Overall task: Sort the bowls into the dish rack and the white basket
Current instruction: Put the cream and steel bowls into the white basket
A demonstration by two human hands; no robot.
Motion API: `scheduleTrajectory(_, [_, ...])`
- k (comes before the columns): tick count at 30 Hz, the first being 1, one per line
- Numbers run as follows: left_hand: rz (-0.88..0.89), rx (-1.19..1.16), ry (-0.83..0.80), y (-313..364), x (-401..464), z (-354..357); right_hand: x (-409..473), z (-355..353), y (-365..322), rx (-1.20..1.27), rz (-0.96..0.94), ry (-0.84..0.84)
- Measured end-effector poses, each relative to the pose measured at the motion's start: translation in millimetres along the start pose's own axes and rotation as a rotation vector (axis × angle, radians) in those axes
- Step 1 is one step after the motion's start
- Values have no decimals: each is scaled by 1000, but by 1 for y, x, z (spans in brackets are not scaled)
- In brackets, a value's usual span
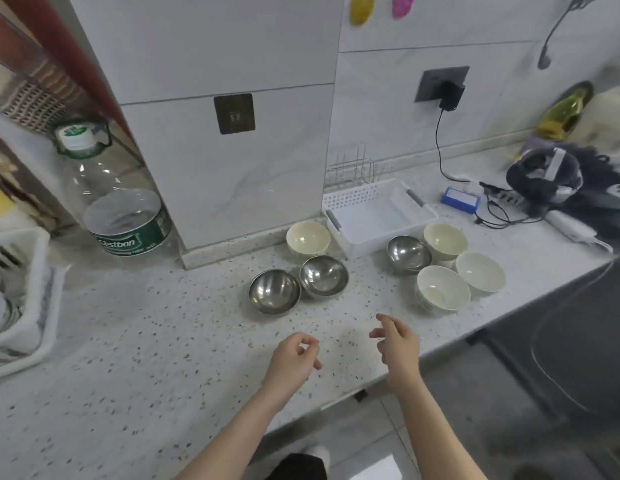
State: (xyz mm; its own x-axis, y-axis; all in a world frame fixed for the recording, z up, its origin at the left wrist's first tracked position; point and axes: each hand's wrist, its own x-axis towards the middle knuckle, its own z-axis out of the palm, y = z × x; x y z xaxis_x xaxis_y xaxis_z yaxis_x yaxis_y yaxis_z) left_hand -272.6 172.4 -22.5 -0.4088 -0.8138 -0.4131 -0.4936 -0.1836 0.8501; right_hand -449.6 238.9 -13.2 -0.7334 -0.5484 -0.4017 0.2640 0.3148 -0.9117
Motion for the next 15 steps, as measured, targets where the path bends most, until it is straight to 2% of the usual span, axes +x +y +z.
scheduleTrajectory(10, [-43, -59, -193, 54, 60, 94, 77, -93, -16, 118, 55, 329])
scheduleTrajectory(15, [-115, -77, -255, 84, 97, 145, 121, -117, -24, 112, 119, 385])
